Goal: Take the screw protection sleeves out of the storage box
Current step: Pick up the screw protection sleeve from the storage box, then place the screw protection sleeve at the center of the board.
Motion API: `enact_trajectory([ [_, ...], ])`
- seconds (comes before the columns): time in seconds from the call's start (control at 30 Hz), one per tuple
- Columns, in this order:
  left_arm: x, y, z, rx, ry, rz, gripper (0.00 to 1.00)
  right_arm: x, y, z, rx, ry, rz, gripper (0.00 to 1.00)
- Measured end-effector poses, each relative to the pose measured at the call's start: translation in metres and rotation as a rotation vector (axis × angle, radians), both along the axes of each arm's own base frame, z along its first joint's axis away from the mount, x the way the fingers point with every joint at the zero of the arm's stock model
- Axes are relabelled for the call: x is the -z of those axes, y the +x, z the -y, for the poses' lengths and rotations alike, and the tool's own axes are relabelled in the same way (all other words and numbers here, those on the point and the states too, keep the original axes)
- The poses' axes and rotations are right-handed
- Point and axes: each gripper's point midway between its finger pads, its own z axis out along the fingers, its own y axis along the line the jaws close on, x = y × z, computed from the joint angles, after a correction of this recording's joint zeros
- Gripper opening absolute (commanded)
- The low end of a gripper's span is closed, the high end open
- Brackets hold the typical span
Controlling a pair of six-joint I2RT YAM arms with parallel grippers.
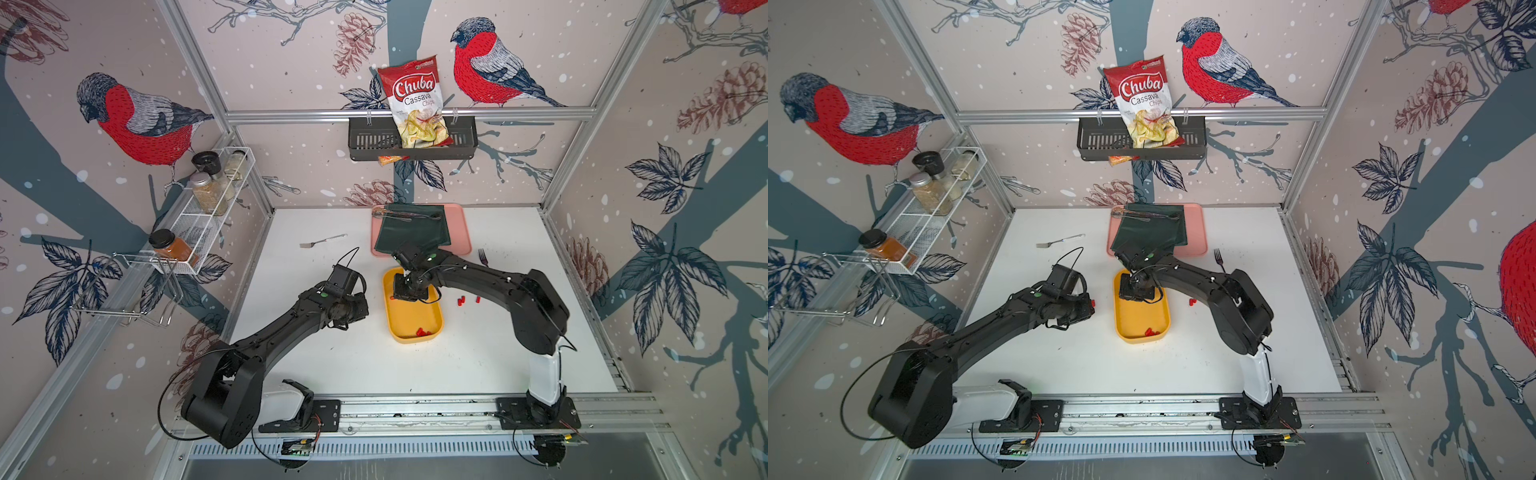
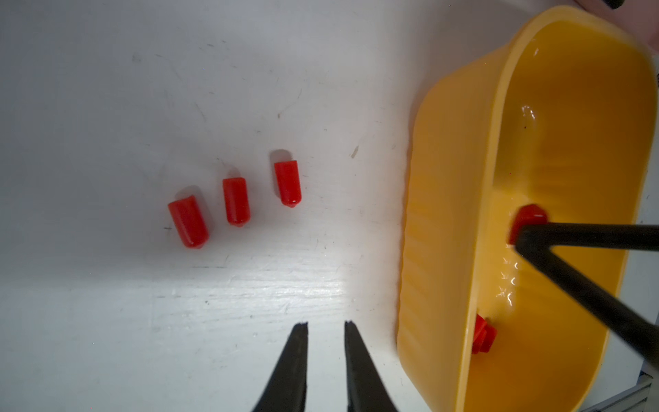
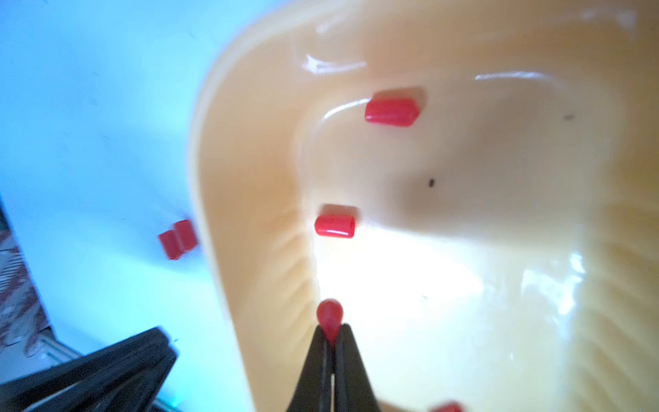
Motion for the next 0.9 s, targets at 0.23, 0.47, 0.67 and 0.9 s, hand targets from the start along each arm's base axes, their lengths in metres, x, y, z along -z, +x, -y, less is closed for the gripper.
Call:
enact_trajectory([
  [0.23, 0.005, 0.001, 0.002, 0.010, 0.006, -0.005, 0.22, -0.020, 0.019, 0.110, 0.170, -0.071, 0.047, 0.07],
  [0.47, 0.010, 0.002, 0.005, 0.019, 0.012, -0.020, 0.22, 0.029, 0.002, 0.171, 0.194, -0.218, -0.032, 0.07],
  [0.67, 0.008, 0.003, 0.007, 0.023, 0.011, -0.015, 0.22, 0.053, 0.000, 0.162, 0.143, -0.245, -0.052, 0.07],
  [0.9, 0.009, 0.002, 0.007, 0.023, 0.013, -0.020, 0.22, 0.072, 0.003, 0.155, 0.119, -0.259, -0.068, 0.09],
])
